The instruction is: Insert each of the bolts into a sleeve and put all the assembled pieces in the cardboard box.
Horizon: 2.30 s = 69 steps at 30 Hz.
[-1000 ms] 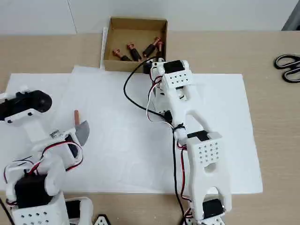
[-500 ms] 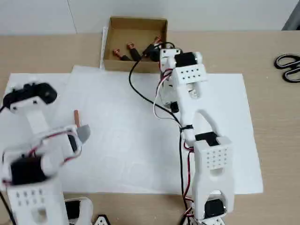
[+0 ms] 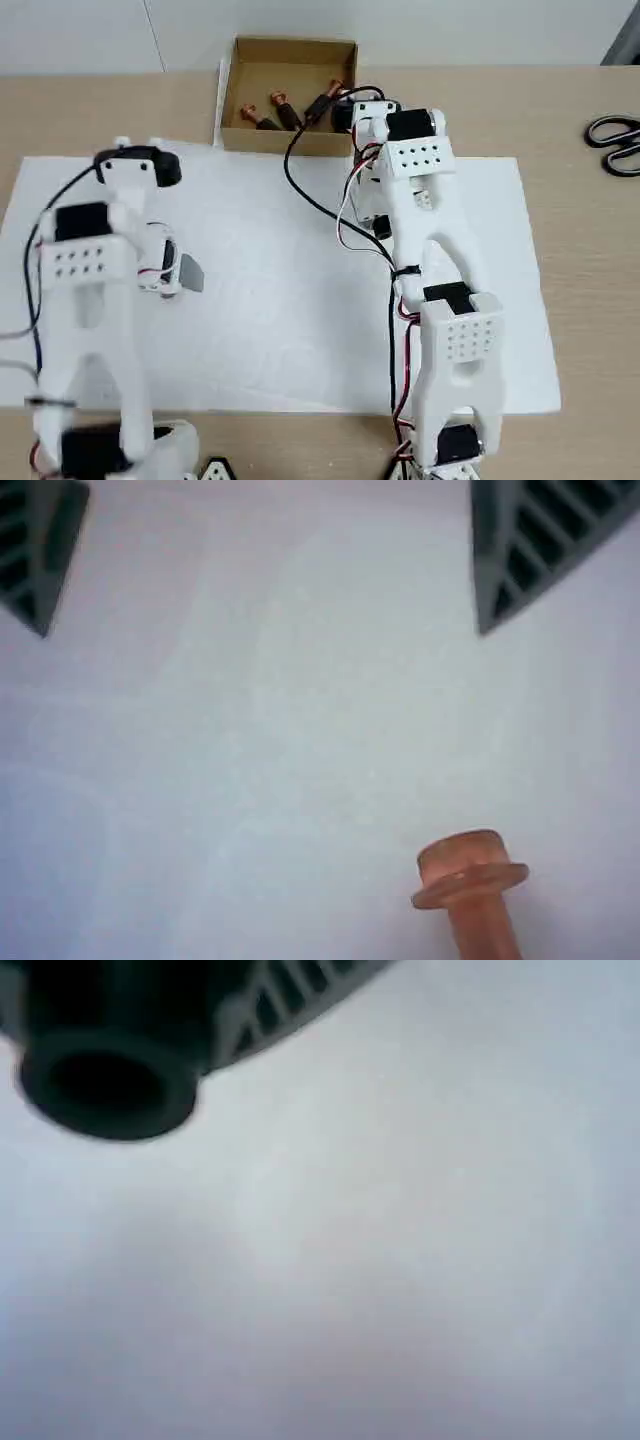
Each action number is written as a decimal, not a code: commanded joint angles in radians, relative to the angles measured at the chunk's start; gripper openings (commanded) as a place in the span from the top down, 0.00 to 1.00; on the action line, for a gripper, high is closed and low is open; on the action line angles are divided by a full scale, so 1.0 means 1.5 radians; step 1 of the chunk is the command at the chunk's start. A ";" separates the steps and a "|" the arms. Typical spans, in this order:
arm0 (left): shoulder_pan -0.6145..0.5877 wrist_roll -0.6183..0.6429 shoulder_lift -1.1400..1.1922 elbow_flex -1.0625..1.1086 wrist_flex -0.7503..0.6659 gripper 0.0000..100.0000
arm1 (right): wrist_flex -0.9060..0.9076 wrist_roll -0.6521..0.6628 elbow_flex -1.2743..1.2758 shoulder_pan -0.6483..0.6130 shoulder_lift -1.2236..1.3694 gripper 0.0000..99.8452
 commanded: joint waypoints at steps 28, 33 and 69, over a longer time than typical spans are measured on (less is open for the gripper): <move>-0.063 0.039 0.120 -0.046 -0.145 0.86 | 0.014 0.002 -0.003 -0.025 -0.054 1.00; -0.062 0.041 0.165 -0.075 -0.141 0.86 | 0.014 0.002 -0.003 -0.029 -0.054 1.00; 0.046 0.060 0.382 -0.277 -0.006 0.99 | 0.014 0.002 0.011 -0.024 -0.058 1.00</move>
